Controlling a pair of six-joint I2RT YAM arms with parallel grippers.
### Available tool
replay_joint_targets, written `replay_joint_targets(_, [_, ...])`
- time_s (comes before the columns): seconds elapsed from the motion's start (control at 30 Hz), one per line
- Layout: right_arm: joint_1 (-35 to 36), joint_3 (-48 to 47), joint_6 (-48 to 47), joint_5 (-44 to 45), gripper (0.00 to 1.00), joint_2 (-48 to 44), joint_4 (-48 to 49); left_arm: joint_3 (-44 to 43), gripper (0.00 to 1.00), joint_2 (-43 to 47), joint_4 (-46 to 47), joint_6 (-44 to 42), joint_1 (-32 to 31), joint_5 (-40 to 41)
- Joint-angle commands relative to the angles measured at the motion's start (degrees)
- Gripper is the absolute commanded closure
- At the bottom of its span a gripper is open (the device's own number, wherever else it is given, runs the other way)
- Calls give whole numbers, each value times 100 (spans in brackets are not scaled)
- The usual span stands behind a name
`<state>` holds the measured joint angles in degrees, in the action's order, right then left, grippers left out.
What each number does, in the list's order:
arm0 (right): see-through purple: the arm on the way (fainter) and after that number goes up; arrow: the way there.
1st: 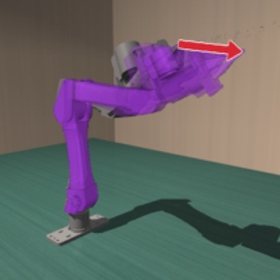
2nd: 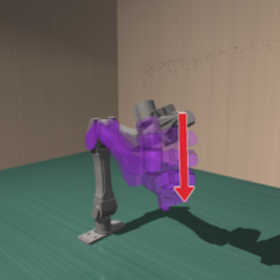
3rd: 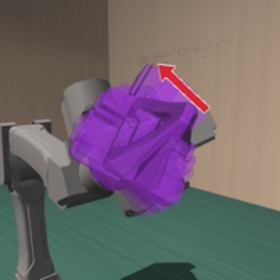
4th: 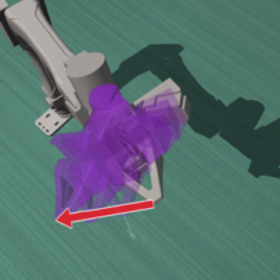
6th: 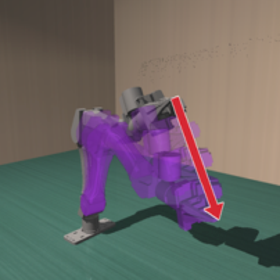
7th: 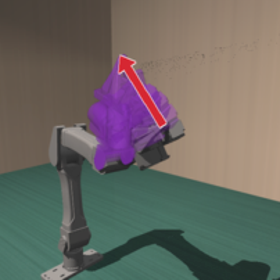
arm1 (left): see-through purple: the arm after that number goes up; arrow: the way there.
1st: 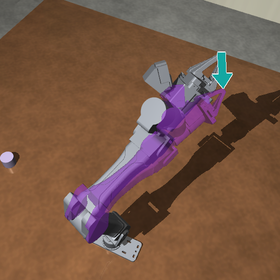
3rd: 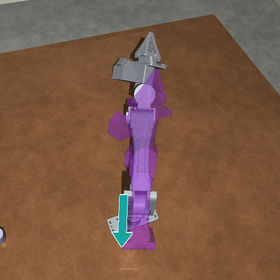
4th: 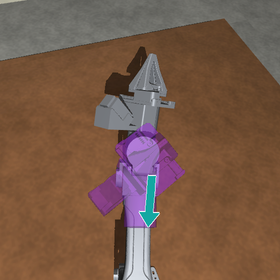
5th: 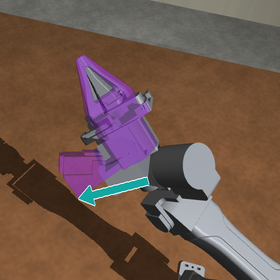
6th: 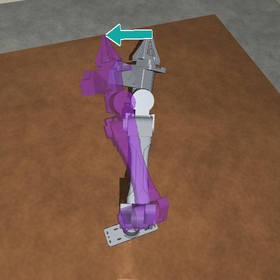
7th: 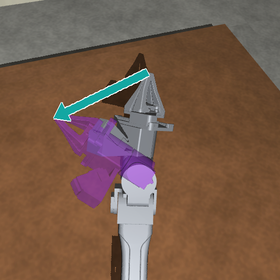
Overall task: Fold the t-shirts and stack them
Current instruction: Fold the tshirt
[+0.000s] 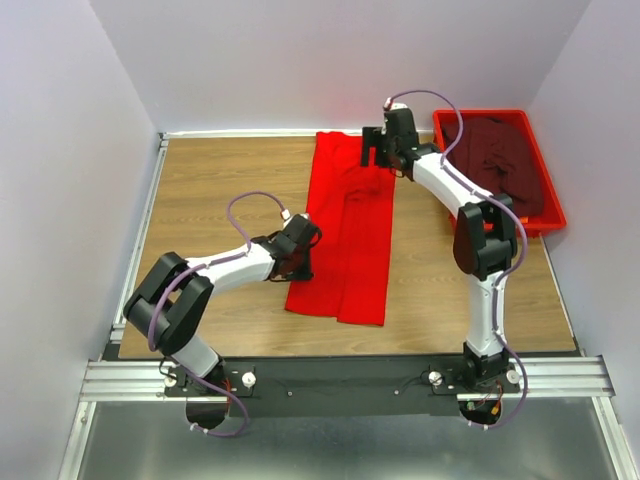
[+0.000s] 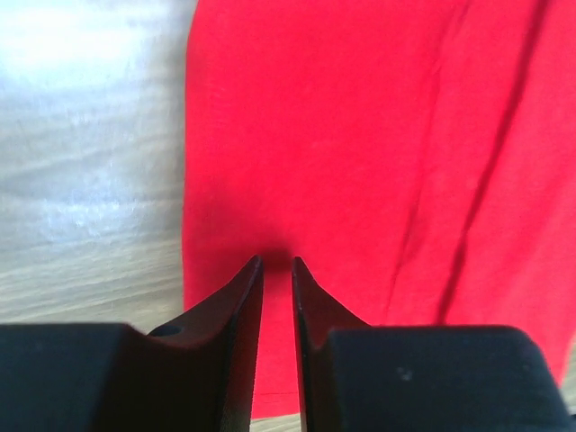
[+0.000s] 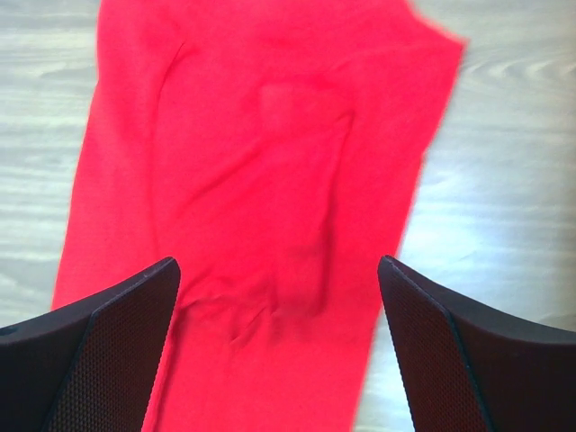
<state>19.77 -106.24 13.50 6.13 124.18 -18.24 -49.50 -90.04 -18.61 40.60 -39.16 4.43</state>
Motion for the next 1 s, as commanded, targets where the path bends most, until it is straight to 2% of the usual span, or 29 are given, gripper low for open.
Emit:
replay_joint_targets(0.0, [255, 349, 285, -25, 4, 124, -83, 194, 74, -145, 270, 71, -206, -161])
replay_joint_targets(0.2, [299, -1, 268, 239, 5, 755, -136, 492, 75, -189, 314, 334, -601, -240])
replay_joint_targets(0.43, [308, -512, 83, 407, 5, 1398, -241, 801, 75, -67, 367, 484, -760, -354])
replay_joint_targets(0.67, [308, -495, 83, 292, 5, 1320, -268, 1029, 75, 74, 358, 458, -778, -416])
replay_joint_targets(0.83, [308, -381, 118, 301, 5, 986, -277, 775, 75, 425, 200, 335, -778, -338])
replay_joint_targets(0.97, [299, -240, 136, 371, 3, 486, -303, 538, 65, 882, 16, 177, -716, -83])
